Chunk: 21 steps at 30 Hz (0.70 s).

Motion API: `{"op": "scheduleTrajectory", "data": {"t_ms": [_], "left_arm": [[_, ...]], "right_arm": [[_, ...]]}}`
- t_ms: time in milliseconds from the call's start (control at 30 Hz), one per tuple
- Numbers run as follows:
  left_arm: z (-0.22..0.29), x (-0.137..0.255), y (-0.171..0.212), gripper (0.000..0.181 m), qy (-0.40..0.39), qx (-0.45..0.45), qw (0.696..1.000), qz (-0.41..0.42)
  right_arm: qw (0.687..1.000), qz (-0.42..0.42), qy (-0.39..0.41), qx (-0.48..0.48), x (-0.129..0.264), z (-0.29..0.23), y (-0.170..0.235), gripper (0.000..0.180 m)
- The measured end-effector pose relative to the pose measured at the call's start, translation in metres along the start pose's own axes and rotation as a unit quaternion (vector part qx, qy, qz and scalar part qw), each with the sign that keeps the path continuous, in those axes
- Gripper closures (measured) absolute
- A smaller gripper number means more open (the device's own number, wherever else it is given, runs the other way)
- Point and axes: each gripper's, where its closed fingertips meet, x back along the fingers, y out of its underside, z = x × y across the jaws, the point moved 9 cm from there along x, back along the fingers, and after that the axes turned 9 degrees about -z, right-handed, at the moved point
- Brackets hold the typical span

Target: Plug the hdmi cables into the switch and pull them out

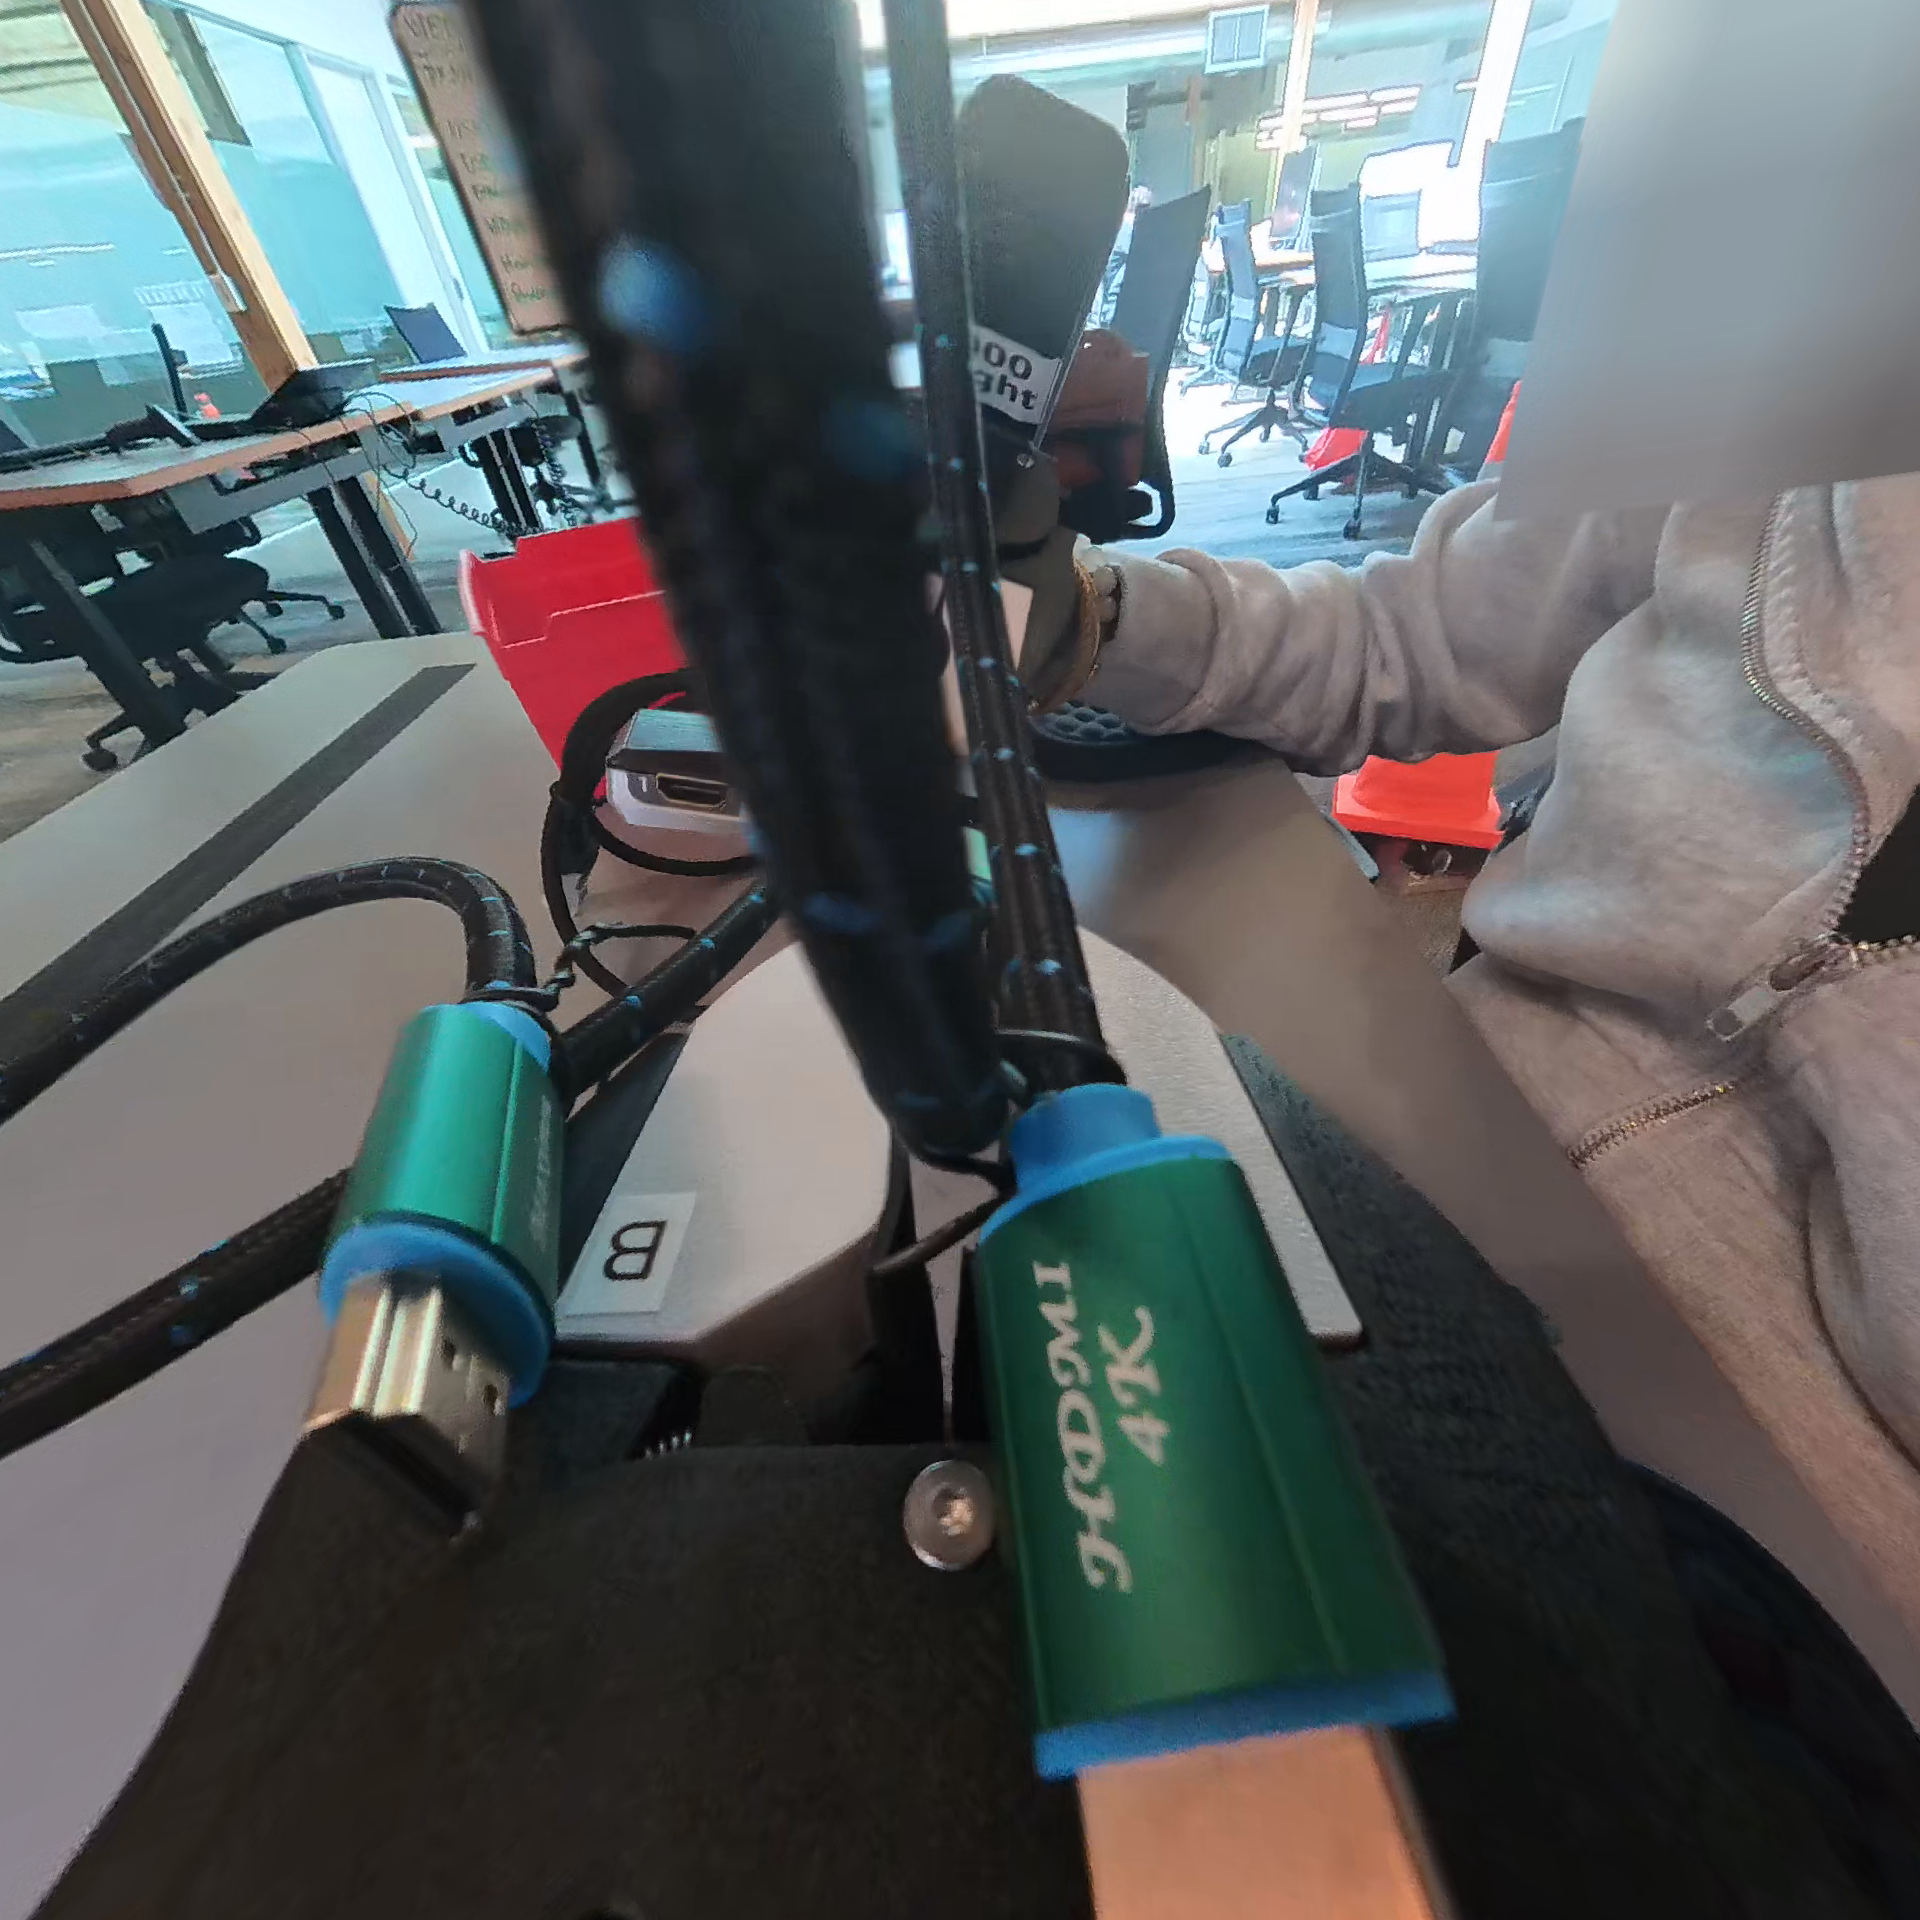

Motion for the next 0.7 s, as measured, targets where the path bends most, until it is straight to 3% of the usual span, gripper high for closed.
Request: {"op": "scheduleTrajectory", "data": {"t_ms": [300, 400, 700], "left_arm": [[0.0014, 0.0006, 0.0027, 0.118, -0.033, -0.026, 0.999, -0.002], [0.0001, 0.0007, 0.0049, 0.170, -0.027, -0.012, 1.000, 0.006], [-0.0026, 0.0018, 0.0088, 0.170, -0.009, 0.021, 1.000, 0.000]], "right_arm": [[1.000, -0.004, 0.004, 0.003, -0.0024, -0.0012, 0.0003, 0.141], [1.000, -0.010, 0.008, 0.004, -0.0034, -0.0016, 0.0004, 0.141], [1.000, -0.012, 0.019, 0.012, -0.0053, -0.0031, 0.0000, 0.141]]}}
